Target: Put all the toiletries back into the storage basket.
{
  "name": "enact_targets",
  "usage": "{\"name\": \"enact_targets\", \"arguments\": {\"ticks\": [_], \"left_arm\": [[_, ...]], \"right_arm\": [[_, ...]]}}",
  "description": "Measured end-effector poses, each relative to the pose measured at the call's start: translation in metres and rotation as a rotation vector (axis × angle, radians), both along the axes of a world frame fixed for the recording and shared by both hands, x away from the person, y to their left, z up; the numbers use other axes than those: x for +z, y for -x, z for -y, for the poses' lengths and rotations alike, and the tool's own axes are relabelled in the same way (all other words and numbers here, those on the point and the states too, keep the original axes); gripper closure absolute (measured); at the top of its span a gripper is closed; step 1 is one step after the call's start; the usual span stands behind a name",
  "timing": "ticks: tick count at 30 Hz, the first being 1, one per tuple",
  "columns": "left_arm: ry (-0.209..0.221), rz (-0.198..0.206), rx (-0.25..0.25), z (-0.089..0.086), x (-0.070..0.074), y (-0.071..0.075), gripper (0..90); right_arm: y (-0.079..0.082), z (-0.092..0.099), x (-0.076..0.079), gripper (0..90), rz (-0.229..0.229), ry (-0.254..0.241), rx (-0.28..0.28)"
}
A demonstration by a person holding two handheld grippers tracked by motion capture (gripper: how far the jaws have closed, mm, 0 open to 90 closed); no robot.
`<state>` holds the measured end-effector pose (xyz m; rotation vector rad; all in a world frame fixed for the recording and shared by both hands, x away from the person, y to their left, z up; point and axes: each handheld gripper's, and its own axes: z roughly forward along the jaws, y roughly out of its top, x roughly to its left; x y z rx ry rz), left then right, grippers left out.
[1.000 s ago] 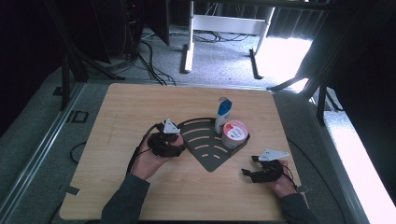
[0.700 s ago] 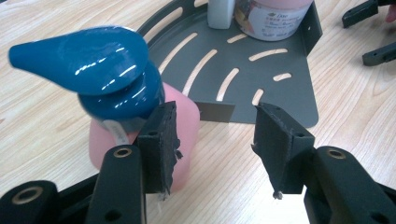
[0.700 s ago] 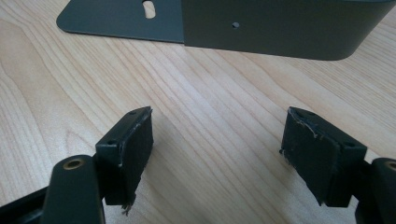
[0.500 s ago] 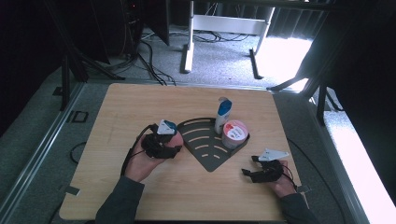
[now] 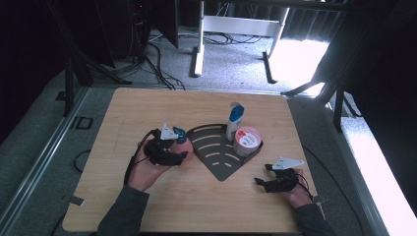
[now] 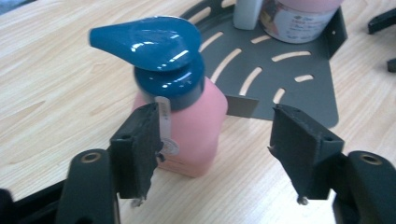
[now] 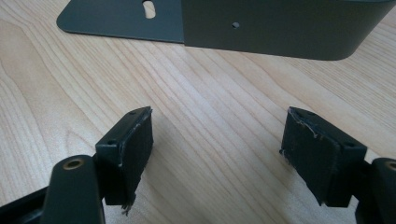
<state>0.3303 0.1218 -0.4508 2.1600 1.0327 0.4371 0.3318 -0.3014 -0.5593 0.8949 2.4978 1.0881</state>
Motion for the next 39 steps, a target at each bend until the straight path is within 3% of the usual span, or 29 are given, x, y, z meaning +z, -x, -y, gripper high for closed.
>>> {"name": "enact_targets", "arguments": {"ticks": [12, 17, 26, 39], "left_arm": [[0.04, -0.035, 0.028, -0.007, -0.006, -0.014, 27.6], [0.029, -0.036, 0.042, -0.007, -0.009, -0.018, 27.7], [0.032, -0.027, 0.029, -0.007, -0.015, -0.027, 40.3], [0.036, 0.0, 0.005, -0.001, -0.013, -0.04, 39.5]], "right_arm": [[0.0, 0.0, 0.0, 24.6, -0.003, -0.003, 0.0], [0.0, 0.0, 0.0, 24.6, -0.004, -0.004, 0.0], [0.0, 0.0, 0.0, 24.5, -0.003, -0.004, 0.0], [0.0, 0.0, 0.0, 24.6, -0.005, -0.003, -0.001]]}}
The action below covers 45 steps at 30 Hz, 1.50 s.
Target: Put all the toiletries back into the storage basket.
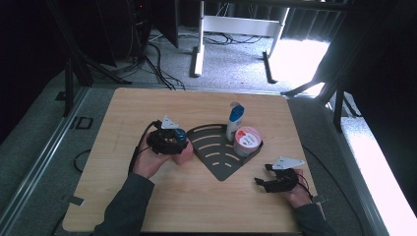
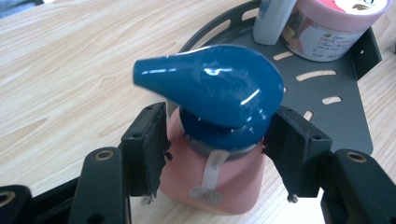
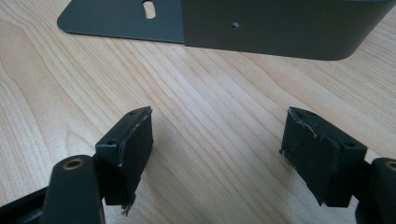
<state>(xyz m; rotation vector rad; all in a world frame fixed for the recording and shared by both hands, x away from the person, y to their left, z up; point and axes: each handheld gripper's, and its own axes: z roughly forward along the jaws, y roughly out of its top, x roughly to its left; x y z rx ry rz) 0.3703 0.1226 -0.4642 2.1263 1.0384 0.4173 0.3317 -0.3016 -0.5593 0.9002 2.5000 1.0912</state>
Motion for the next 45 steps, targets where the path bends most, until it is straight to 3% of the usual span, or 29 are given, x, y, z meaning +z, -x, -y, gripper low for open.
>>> {"name": "enact_targets", "arguments": {"ticks": [13, 21, 25, 45], "left_arm": [[-0.01, 0.016, 0.0, 0.01, -0.003, -0.011, 37.4], [-0.011, 0.022, 0.0, 0.012, -0.001, -0.012, 45.2], [0.009, 0.021, -0.005, 0.009, 0.001, -0.011, 51.1], [0.003, 0.011, 0.002, 0.01, 0.003, -0.009, 52.2]], "right_arm": [[0.0, 0.0, 0.0, 24.6, -0.001, -0.001, 0.0], [0.0, 0.0, 0.0, 24.5, -0.001, -0.002, 0.0], [0.0, 0.0, 0.0, 24.5, -0.002, -0.004, 0.0], [0.0, 0.0, 0.0, 24.5, -0.003, -0.004, 0.0]]}}
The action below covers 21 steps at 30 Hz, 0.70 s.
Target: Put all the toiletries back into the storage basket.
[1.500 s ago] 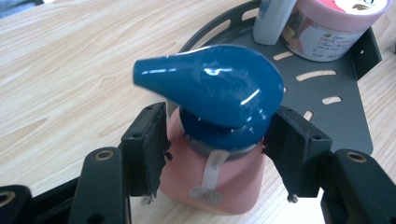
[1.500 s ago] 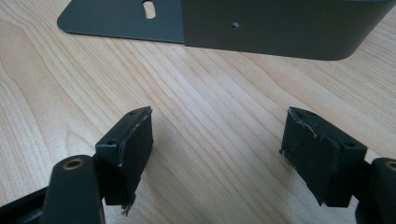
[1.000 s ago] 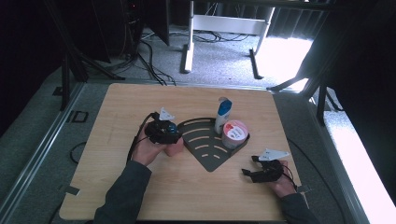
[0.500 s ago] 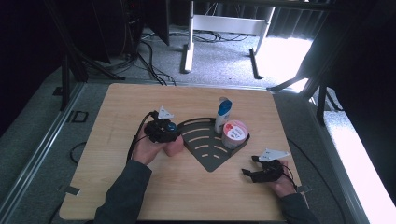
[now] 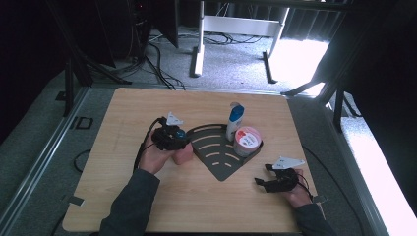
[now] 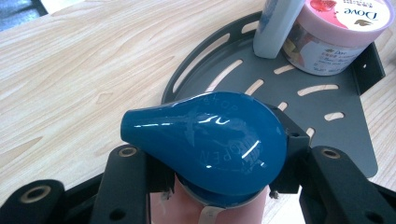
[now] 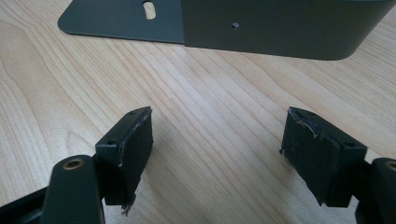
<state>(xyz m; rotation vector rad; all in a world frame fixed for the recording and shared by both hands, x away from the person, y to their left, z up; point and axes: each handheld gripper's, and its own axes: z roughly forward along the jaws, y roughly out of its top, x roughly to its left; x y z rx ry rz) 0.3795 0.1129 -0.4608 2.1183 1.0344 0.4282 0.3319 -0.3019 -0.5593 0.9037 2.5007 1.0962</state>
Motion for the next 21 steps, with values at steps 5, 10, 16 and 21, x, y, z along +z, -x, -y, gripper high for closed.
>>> {"name": "enact_targets", "arguments": {"ticks": [5, 10, 16, 21], "left_arm": [[0.004, -0.014, -0.002, -0.001, 0.001, 0.0, 52.4], [-0.026, -0.015, -0.016, 0.003, 0.004, 0.002, 52.6], [-0.039, -0.018, -0.024, 0.004, 0.006, 0.004, 52.7], [-0.035, -0.01, -0.02, 0.004, 0.011, 0.007, 52.7]], "right_arm": [[0.0, 0.0, 0.0, 24.5, 0.0, 0.0, 0.0], [0.0, 0.0, 0.0, 24.5, 0.0, 0.0, 0.0], [0.0, 0.0, 0.0, 24.5, 0.0, 0.0, 0.0], [0.0, 0.0, 0.0, 24.5, 0.0, 0.0, 0.0]]}}
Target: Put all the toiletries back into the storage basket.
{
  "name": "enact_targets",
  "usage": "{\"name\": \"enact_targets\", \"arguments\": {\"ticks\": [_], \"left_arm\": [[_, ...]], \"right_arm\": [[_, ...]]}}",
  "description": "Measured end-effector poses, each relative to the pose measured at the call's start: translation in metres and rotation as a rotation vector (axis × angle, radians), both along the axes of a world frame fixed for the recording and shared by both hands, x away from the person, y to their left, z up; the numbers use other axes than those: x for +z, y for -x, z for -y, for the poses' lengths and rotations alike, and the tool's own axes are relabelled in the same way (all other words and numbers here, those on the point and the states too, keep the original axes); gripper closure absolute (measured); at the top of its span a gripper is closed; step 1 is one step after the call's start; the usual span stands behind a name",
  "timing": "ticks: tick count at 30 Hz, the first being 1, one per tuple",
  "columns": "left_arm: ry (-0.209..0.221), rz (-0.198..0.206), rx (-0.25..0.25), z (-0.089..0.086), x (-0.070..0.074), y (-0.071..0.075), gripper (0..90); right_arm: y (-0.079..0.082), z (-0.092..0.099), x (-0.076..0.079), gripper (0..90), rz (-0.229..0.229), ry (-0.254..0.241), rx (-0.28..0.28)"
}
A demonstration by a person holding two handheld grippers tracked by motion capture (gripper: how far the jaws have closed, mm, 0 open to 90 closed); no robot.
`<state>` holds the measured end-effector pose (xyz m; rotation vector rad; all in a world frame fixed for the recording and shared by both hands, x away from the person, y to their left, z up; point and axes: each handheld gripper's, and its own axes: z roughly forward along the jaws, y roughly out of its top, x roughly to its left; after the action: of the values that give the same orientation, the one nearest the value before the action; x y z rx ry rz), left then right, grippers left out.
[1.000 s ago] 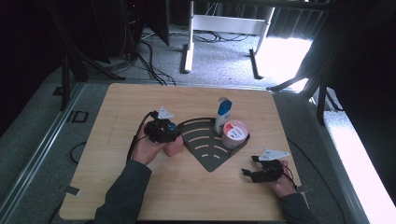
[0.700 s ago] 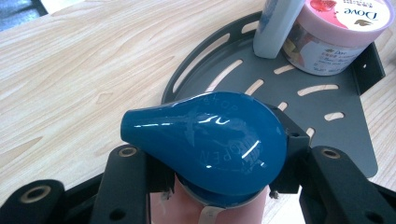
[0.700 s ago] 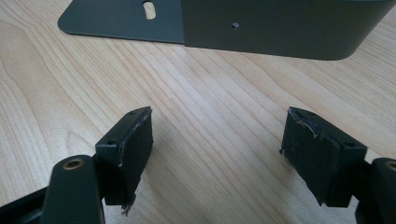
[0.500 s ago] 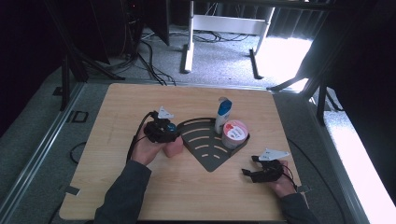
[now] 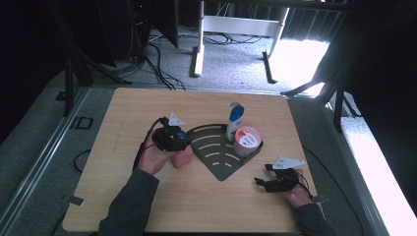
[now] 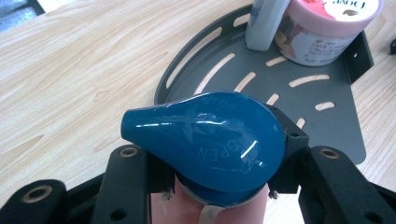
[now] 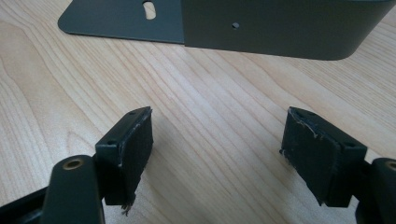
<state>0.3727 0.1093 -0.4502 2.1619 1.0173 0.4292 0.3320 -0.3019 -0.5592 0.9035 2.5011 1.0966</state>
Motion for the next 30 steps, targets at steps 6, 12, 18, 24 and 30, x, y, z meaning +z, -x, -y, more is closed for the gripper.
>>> {"name": "enact_targets", "arguments": {"ticks": [6, 12, 18, 24, 30], "left_arm": [[-0.012, 0.007, -0.001, 0.001, 0.007, 0.003, 52.7], [-0.005, 0.01, -0.003, 0.001, 0.013, 0.005, 52.7], [-0.015, 0.021, -0.006, 0.002, 0.021, 0.006, 52.7], [-0.009, 0.033, -0.007, 0.002, 0.029, 0.006, 52.7], [0.007, 0.042, -0.013, 0.003, 0.038, 0.005, 52.7]], "right_arm": [[0.0, 0.0, 0.0, 24.5, 0.001, 0.001, 0.0], [0.0, 0.0, 0.0, 24.5, 0.001, 0.001, 0.0], [0.0, 0.0, 0.0, 24.5, 0.001, 0.001, 0.0], [0.0, 0.0, 0.0, 24.5, 0.002, 0.001, 0.001], [0.0, 0.0, 0.0, 24.5, 0.002, 0.0, 0.001]]}}
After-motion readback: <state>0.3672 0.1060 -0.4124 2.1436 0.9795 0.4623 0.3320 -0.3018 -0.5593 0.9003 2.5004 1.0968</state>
